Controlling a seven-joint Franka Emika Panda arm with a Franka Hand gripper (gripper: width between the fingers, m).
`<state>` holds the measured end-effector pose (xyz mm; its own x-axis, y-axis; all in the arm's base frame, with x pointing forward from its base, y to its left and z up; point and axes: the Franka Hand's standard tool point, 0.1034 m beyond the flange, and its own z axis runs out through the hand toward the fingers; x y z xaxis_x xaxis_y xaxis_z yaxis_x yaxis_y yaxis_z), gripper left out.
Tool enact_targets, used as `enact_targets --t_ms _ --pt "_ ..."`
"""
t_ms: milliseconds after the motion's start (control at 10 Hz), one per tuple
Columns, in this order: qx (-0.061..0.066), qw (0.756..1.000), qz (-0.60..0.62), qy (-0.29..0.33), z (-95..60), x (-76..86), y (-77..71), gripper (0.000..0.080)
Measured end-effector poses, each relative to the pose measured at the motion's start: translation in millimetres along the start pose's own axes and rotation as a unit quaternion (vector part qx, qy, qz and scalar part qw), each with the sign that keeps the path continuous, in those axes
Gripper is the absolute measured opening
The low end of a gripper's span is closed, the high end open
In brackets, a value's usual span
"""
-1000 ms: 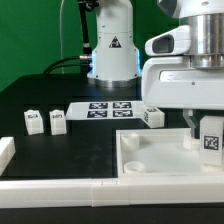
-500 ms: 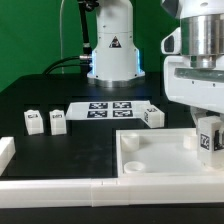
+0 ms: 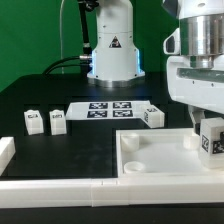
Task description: Assemble one leg
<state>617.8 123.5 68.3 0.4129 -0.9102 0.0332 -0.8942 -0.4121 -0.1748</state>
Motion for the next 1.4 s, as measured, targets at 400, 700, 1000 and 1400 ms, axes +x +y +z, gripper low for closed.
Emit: enact_targets --t_ms 400,700,1000,1400 --pt "0.0 0.962 -0.273 -0.001 -0.8 -1.0 -0.5 0.0648" --pt "-0.008 0.883 -0.469 -0.004 -2.9 1.5 -6.2 0.0648" --pt "-0.021 0.793 -0.609 -0.002 -3.6 11.4 -7.0 0.0648" --pt "-0.022 0.792 -0.61 -0.001 -3.5 11.9 -6.6 0.0345"
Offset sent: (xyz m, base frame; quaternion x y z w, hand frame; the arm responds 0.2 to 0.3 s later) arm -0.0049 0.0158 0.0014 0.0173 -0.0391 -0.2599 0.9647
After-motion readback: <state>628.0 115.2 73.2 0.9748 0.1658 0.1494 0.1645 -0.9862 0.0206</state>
